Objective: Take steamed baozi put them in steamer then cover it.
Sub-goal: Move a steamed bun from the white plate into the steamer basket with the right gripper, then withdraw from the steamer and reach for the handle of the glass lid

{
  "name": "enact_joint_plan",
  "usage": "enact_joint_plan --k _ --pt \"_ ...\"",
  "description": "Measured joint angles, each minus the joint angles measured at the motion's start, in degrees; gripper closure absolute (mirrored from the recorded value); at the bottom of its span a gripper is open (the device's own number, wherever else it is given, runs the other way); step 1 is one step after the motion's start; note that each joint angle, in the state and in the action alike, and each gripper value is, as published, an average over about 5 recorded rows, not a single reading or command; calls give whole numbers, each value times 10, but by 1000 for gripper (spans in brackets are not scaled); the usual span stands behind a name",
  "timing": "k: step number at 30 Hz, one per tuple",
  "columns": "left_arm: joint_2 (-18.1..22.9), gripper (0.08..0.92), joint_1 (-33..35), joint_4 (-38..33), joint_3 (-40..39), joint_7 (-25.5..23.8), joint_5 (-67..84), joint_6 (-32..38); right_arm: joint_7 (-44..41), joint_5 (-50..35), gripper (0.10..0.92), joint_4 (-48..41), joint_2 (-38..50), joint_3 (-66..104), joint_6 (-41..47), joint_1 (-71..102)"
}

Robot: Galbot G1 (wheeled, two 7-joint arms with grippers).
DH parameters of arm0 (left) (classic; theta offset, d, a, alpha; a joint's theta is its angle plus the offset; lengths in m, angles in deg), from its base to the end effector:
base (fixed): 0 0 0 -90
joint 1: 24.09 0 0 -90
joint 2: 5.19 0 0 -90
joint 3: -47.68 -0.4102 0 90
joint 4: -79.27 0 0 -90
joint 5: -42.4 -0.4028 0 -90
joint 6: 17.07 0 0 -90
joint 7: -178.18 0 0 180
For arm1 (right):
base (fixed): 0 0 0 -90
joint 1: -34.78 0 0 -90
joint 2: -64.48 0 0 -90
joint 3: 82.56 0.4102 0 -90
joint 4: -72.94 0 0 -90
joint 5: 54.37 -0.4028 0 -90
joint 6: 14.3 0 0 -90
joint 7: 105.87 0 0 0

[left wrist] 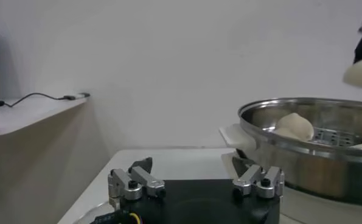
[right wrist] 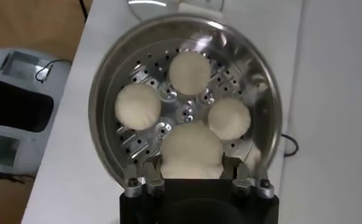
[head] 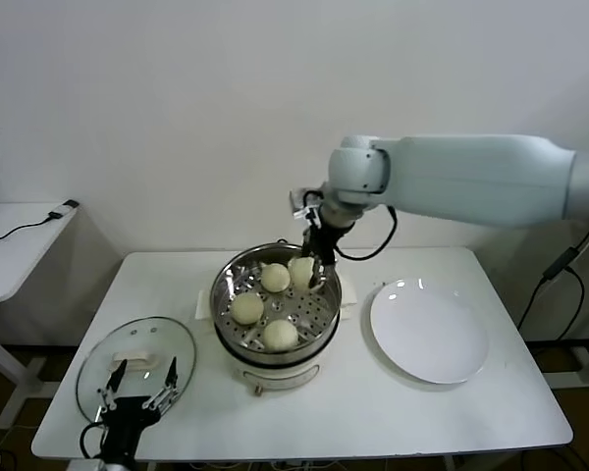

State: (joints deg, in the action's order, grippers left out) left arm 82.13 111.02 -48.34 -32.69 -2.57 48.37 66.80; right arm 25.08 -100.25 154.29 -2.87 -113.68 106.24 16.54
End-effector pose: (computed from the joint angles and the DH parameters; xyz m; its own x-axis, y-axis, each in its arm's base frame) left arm 0.1075 0.0610 -0.3370 -0.9699 -0.0941 0.2246 -0.0860 0.9953 0.0452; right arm 0.6017 0.1333 -0.0184 -0.1530 -0.1984 0.9681 -0.9634 -0.1881 -0.1908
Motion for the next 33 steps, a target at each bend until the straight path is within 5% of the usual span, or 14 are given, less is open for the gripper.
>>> enact_joint_plan --k 19,27,33 --pt "1 177 -3 0 1 0 4 -2 41 77 356 -43 -12 31 26 118" --pt "-1 177 -3 0 3 -2 4 0 29 67 212 -54 -7 53 8 113" --pt "-4 177 -4 0 3 -4 4 3 26 27 203 -58 11 78 -13 87"
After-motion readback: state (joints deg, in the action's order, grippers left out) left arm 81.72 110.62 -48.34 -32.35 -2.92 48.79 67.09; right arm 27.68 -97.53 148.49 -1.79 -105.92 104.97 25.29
